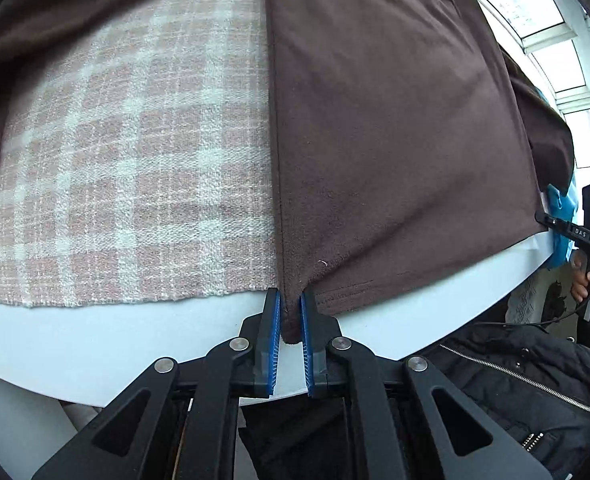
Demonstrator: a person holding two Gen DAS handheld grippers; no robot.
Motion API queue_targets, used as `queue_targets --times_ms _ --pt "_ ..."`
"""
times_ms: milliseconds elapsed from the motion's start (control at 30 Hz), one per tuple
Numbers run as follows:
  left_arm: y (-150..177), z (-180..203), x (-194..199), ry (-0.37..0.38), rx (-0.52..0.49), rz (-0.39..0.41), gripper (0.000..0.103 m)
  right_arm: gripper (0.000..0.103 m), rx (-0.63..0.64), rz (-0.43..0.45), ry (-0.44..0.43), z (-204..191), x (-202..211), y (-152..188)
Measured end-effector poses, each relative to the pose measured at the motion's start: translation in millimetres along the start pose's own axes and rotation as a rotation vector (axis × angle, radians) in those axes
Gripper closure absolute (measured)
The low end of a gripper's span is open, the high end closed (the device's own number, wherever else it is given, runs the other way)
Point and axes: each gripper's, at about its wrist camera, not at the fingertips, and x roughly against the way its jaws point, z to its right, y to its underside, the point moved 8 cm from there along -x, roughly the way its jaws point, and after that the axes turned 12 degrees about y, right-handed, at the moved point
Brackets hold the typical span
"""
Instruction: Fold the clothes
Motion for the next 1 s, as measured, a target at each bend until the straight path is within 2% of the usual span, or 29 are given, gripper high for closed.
queue_targets --times_ms 33,133,167,233,300,400,533,667,800,1000 --pt "-0.2 -2.1 2.2 -0.013 -0.003 -0.008 0.089 0.096 0.015 -0.008 0.013 -1.7 -0.2 -1.3" --pt "-2.0 -12.3 16.6 -0.078 -0.010 -0.012 0.091 0.093 0.048 -0.028 0.054 -3.3 10.2 -5.6" --pt "-3.9 -16.5 26.2 -0.092 -0.008 -0.001 0.091 0.092 0.046 -0.003 0.054 -2.6 21.2 -11.3" --pt "-15.3 -24.3 53.1 -0.119 -0.006 0.052 0.091 0.089 0.033 0.068 0.042 -1.2 48.9 -29.1" --pt "-37.8 -31.8 86.4 -0.165 -0.015 0.133 0.091 0.078 0.026 0.140 0.040 0.0 76.8 -48.4" --pt "-81.6 -36.3 134.4 -0.221 -0.046 0.241 0.090 0.078 0.079 0.241 0.079 -7.6 117.3 -96.4" --pt "-149.8 -49.6 179.0 -0.315 -0.095 0.341 0.086 0.078 0.208 0.389 0.093 -42.5 179.0 -164.3" --pt "-166.8 -69.9 213.0 -0.339 -0.085 0.403 0.079 0.078 0.367 0.508 0.061 -115.6 220.5 -210.7" --pt "-148.6 -102.1 224.0 -0.340 -0.019 0.432 0.076 0.073 0.473 0.557 0.014 -188.2 202.9 -244.8" --pt "-107.7 -153.5 214.7 -0.361 0.072 0.421 0.073 0.073 0.547 0.421 0.069 -278.0 94.4 -306.4"
